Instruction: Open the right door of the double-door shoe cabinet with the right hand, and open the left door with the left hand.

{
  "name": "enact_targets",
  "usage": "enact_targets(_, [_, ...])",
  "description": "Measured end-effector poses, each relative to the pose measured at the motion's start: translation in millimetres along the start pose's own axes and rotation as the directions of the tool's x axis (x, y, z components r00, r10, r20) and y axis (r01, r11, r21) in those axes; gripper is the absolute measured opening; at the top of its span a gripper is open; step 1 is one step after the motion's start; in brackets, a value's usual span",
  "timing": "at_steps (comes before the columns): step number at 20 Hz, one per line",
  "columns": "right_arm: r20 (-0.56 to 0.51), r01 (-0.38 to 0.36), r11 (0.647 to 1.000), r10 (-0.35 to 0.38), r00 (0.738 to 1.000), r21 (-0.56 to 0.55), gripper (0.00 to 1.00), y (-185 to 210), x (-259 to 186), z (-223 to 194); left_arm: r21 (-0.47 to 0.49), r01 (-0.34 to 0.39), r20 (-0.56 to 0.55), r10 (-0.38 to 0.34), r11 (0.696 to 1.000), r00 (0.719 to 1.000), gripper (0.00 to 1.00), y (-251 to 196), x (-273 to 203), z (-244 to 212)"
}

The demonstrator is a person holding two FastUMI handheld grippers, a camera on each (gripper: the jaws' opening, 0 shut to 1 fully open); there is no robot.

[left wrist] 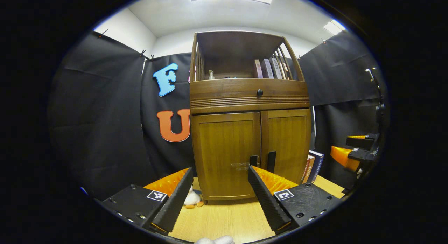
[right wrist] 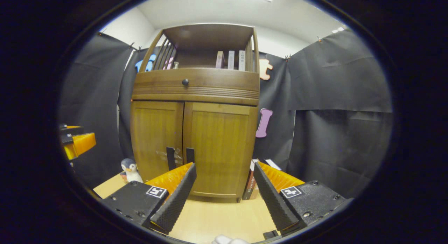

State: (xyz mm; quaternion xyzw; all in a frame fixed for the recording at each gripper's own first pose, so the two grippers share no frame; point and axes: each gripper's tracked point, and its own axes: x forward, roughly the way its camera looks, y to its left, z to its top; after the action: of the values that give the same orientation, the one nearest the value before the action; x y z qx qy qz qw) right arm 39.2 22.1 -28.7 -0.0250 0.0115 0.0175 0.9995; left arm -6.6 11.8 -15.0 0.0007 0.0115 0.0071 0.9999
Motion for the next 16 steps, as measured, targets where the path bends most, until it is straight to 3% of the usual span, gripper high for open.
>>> enact_targets(10, [-0.06,-0.091,0.995,0.089,0.994,-0.031,1.0,58,82,-55,0.004,-0.043,-0.002,0.043,0.999,0.999,0.95,16,-19,-6])
enact_targets(16, [-0.081,-0.122,0.992,0.119,0.99,-0.026,1.0,92,143,-55,0.01,-0.081,-0.022,0.081,0.997,0.996,0.95,31,-29,-10])
